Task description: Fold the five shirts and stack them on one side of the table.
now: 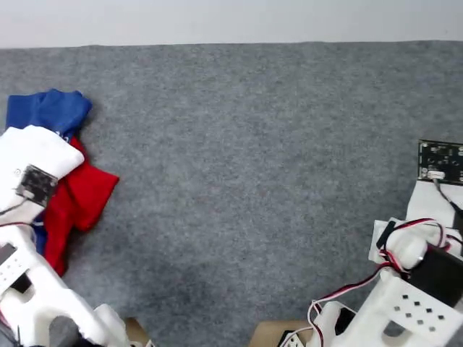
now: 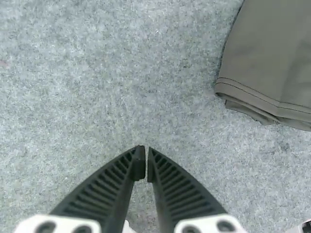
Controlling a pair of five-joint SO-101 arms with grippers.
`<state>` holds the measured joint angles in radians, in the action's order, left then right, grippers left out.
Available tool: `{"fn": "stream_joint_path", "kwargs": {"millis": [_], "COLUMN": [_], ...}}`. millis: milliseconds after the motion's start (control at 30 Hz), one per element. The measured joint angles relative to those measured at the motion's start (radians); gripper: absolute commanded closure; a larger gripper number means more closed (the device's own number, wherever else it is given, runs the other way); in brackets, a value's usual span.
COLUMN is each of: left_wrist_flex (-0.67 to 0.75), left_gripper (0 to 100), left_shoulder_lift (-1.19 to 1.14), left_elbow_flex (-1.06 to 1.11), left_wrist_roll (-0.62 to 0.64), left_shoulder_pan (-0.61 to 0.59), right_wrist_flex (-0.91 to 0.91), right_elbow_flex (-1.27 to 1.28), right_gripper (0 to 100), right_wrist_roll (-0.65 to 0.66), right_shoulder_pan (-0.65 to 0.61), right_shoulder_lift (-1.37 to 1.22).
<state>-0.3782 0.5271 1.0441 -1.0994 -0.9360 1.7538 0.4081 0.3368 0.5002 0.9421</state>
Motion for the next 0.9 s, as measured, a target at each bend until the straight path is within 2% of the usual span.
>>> {"fn": "stream_joint_path", "kwargs": {"millis": [167, 400, 633, 900], "left_wrist_flex": [-0.198, -0.43, -0.674, -0.885], "left_gripper": [100, 100, 100, 100], "left_shoulder_lift": [0.201, 0.376, 0.353, 0.124], "left_elbow_flex": [-0.103, -0.247, -0.549, -0.953], "left_wrist_roll": [0.178, 0.393, 0.582, 0.81], "left_shoulder_pan": [0.058, 0.255, 0.471, 0.796], "right_wrist_flex": [0.0, 0.0, 0.0, 0.0], "right_elbow_flex": [0.0, 0.0, 0.0, 0.0], "right_gripper": [98.8, 98.8, 98.8, 98.8], "right_wrist_roll": [0.0, 0.0, 0.0, 0.0], "right_shoulder_pan": [0.0, 0.0, 0.0, 0.0], "right_shoulder_lift": [0.0, 0.0, 0.0, 0.0]}}
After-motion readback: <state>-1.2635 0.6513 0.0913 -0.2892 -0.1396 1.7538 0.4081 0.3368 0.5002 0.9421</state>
